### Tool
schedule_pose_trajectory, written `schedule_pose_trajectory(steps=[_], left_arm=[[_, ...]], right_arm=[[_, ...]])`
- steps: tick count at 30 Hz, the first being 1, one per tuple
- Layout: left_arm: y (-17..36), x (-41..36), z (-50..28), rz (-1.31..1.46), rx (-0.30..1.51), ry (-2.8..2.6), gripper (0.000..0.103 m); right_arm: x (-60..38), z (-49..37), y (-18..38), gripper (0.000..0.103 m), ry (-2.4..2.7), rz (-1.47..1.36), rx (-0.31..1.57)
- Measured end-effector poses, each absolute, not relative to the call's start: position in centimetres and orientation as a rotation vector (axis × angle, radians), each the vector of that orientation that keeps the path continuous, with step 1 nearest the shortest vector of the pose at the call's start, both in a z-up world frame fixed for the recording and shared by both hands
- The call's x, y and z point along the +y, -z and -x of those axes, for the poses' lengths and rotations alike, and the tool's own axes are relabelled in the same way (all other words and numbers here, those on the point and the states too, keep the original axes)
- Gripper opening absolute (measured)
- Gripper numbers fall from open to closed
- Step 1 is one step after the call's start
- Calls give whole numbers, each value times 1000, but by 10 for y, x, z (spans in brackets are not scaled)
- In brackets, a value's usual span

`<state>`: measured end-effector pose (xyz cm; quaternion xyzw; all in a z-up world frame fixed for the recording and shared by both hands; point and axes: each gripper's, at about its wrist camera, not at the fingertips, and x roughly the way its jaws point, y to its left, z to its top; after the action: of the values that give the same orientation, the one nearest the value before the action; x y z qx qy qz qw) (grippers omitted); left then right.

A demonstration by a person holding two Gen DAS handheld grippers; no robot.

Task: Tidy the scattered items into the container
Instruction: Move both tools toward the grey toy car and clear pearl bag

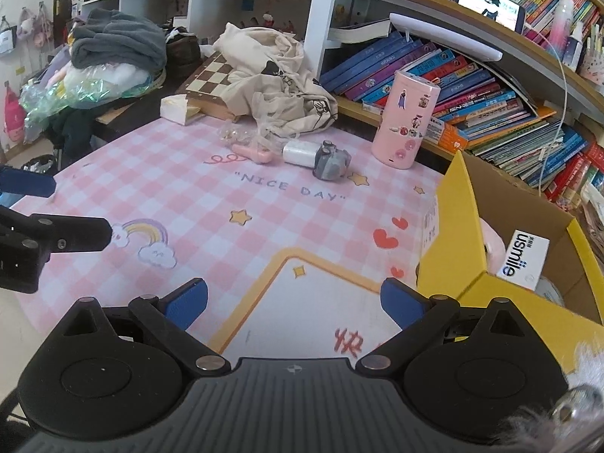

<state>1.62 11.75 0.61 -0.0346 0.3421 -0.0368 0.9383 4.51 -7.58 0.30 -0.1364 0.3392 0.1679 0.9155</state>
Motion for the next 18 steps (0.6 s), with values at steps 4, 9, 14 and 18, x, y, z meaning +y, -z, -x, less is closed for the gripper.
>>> schedule_pose_trajectory(steps=[4,9,14,18], left_arm=[[-2,124,-33,85,708,58,97],[1,129,-57,81,716,56,97],[5,131,-86,64,729,62,97],[6,134,-109,53,726,60,97]], right_arm=[[-74,-64,0,99,-345,271,713],[-69,-90,3,98,-347,259,726],[-61,-124,6,98,-344,233,732],[-55,-154,8,98,-338,206,724]])
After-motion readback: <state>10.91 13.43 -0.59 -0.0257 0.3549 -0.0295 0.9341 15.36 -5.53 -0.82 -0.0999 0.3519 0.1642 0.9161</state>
